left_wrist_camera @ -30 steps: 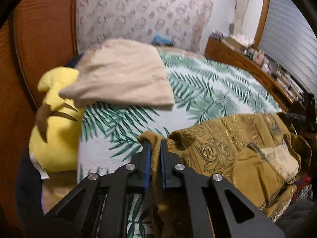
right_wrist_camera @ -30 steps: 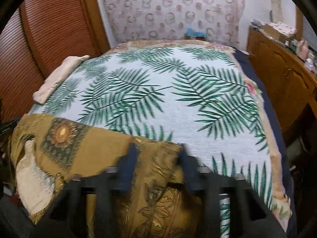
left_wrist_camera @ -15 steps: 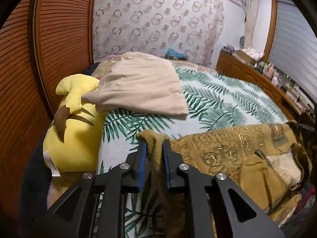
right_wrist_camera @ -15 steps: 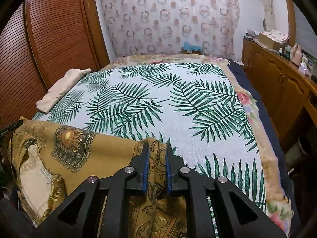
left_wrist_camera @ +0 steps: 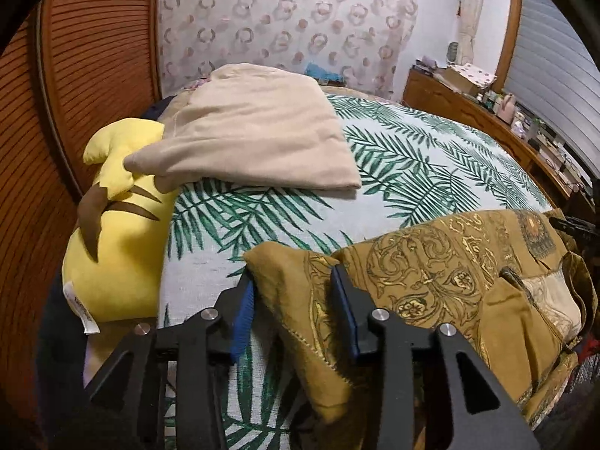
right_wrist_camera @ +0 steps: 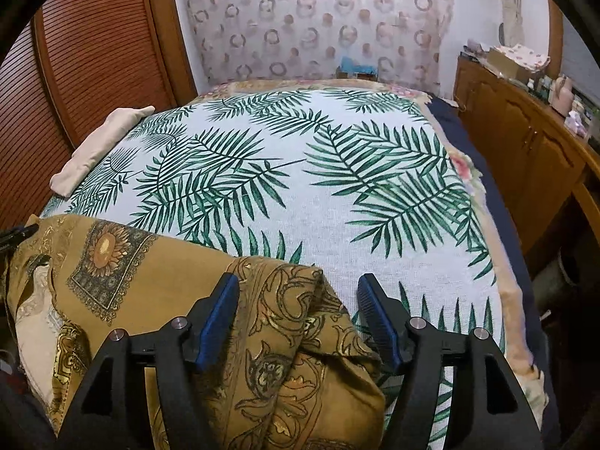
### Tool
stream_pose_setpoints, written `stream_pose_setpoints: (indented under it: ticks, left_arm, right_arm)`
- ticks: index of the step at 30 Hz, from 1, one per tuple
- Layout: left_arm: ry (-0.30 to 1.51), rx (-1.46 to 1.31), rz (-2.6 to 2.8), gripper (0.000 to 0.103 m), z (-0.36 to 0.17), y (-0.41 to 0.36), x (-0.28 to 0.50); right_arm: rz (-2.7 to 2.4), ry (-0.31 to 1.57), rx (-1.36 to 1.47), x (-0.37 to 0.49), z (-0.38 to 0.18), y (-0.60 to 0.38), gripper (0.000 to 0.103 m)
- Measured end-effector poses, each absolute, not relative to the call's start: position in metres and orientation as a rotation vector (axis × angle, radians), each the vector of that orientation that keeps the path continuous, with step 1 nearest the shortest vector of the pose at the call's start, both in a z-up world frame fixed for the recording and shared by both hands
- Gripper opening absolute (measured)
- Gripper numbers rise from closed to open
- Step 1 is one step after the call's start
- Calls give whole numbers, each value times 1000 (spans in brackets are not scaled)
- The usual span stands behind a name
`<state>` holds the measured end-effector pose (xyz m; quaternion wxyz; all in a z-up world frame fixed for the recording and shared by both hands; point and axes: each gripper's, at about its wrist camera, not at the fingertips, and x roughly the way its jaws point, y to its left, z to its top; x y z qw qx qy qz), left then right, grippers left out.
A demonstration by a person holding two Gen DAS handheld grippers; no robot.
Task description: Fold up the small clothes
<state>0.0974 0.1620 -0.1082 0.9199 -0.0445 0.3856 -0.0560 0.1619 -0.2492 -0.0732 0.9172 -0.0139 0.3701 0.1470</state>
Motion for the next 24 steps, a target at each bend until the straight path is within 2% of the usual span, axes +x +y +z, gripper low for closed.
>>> stream_pose_setpoints:
  ticks: [1, 3, 4, 5, 6, 8, 15, 24]
  left_arm:
    - [794, -96, -132, 24, -108, 162, 98]
    - [798, -117, -152, 13, -108, 162, 98]
    - [795, -120, -158, 10, -107, 162, 98]
    - [789, -120, -163, 9, -106, 160, 96]
    - [774, -115, -163, 8, -103, 158, 93]
    - [730, -119, -168, 7, -92, 155, 83]
    - [487, -134, -233, 7, -8, 136, 12]
    - [162, -134, -253, 7, 115, 134, -53]
  right_arm:
    - [308, 760, -31, 161, -74, -249, 68]
    - [321, 757, -33, 161, -74, -248, 61]
    - [338, 757, -28, 161, -75, -247, 49]
    - [362, 761, -21, 160, -75, -245, 28]
    - [407, 773, -8, 159, -75, -243, 19]
    - [410, 751, -44, 151, -74, -236, 13]
    - [447, 555, 19, 75, -22, -249, 10]
    - [458, 221, -5, -45, 106, -279, 10]
